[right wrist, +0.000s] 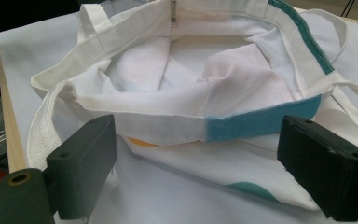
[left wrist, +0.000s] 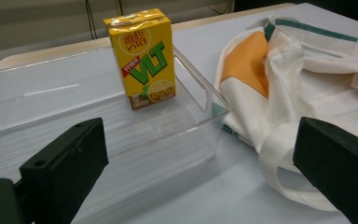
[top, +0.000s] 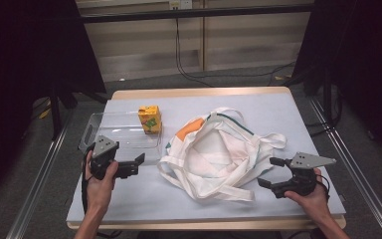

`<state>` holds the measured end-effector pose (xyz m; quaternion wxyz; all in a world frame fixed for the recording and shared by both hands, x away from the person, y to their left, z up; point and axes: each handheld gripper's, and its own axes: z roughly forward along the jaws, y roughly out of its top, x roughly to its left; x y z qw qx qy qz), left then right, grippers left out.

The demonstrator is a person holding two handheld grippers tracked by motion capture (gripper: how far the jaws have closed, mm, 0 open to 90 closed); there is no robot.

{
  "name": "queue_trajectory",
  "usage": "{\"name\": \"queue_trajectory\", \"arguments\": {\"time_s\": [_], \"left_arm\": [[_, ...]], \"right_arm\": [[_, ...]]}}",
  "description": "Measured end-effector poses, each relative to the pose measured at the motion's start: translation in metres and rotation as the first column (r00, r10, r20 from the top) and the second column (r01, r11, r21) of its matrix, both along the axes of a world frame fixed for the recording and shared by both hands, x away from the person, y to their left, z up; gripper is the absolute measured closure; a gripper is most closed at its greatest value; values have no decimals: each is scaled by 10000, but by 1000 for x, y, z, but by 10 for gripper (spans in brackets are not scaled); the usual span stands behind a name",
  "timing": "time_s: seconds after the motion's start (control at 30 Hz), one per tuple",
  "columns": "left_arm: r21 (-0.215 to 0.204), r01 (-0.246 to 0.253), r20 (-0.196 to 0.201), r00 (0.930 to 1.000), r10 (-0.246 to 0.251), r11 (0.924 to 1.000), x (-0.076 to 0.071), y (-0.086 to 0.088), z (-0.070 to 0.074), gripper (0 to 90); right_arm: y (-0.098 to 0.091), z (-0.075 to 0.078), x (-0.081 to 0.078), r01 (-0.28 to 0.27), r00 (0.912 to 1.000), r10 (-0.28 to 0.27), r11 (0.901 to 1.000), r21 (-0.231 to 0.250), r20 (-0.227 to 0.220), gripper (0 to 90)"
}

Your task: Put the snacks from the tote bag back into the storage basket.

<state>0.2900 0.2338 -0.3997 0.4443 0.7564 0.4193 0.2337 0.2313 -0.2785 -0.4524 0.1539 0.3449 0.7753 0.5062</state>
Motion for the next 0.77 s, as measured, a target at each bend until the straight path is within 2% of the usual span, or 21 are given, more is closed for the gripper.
{"name": "queue_trajectory", "arguments": {"time_s": [0.1, 0.13, 0.27, 0.37, 0.47, 0.53, 0.57, 0.63, 0.67, 0.77], "left_arm": [[25, 56, 115, 9999, -56, 10000, -10, -3, -6, 26], [285, 45, 159, 9999, -49, 9996, -16, -3, -8, 24], [179, -159, 130, 9998, 157, 9997, -27, 2, -14, 22], [234, -135, 22, 9999, 135, 9996, -35, 8, -20, 19], [-63, -119, -140, 9998, 118, 9999, -43, 13, -29, 20], [-72, -240, -22, 9997, 239, 9997, -48, 17, -34, 20], [-193, -217, -70, 9997, 215, 9996, -50, 18, -36, 20], [-257, 268, -96, 9996, -270, 9993, -50, 21, -38, 21], [-140, 359, -84, 9993, -361, 9993, -50, 22, -38, 18], [-435, 454, -171, 9988, -462, 9980, -51, 22, -40, 23]], "right_arm": [[-3, 0, -1, 76, 9999, -76, 10000, 15, 69, 120], [-3, 0, -1, 89, 10000, -90, 10000, 40, 24, 120], [-4, 1, -2, 100, 9999, -100, 9999, 72, 68, 120], [-5, 1, -3, 142, 9999, -143, 9998, 103, 96, 120], [-7, 2, -4, 203, 9997, -205, 9997, 117, 125, 120], [-8, 2, -5, 220, 9997, -222, 9997, 121, 98, 120], [-8, 2, -5, 269, 9996, -271, 9995, 164, 76, 118], [-8, 3, -5, 266, 9996, -268, 9995, 171, 100, 117], [-8, 3, -5, 254, 9996, -256, 9996, 160, 131, 117], [-9, 3, -5, 285, 9995, -287, 9995, 136, 126, 114]]}}
